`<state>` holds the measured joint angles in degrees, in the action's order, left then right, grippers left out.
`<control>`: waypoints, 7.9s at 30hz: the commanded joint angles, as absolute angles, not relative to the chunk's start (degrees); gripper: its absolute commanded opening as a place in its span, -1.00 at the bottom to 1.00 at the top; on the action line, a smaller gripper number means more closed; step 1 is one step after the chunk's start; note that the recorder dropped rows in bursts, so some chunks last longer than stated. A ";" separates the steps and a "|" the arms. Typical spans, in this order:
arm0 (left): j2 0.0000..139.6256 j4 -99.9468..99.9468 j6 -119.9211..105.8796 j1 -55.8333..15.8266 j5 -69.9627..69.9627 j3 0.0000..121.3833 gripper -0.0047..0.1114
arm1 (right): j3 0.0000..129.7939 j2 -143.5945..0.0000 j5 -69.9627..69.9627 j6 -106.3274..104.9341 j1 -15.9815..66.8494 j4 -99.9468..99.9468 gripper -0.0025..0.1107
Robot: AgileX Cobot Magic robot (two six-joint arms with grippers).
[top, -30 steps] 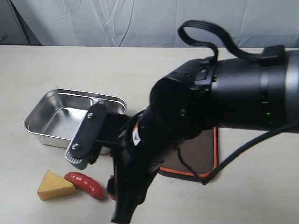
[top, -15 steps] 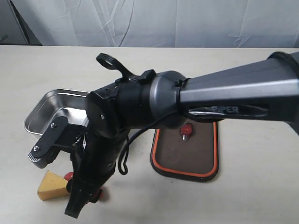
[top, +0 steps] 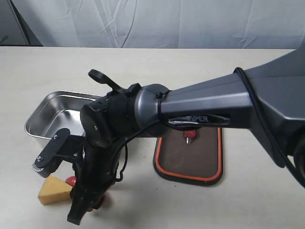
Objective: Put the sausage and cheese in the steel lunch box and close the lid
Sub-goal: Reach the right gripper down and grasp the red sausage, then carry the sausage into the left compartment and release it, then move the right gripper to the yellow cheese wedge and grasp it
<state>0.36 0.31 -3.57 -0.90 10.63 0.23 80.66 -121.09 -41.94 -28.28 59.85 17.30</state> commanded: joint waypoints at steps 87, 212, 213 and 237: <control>0.00 0.35 -3.50 -1.24 10.35 0.00 -0.92 | 81.49 -120.14 -46.73 -35.28 65.75 4.43 -0.09; 0.00 0.35 -3.50 -1.24 10.35 0.00 -0.92 | 111.09 -130.62 -60.87 22.27 68.06 6.73 0.46; 0.00 0.35 -3.50 -1.24 10.35 0.00 -0.92 | 111.09 -131.16 -60.87 23.29 68.06 6.59 0.46; 0.00 0.35 -3.50 -1.24 10.27 0.00 -0.92 | 111.09 -135.58 -55.25 29.83 68.06 7.62 0.32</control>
<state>0.23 0.43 -3.70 -0.90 10.63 0.23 111.36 -135.84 -55.52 28.89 67.99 8.00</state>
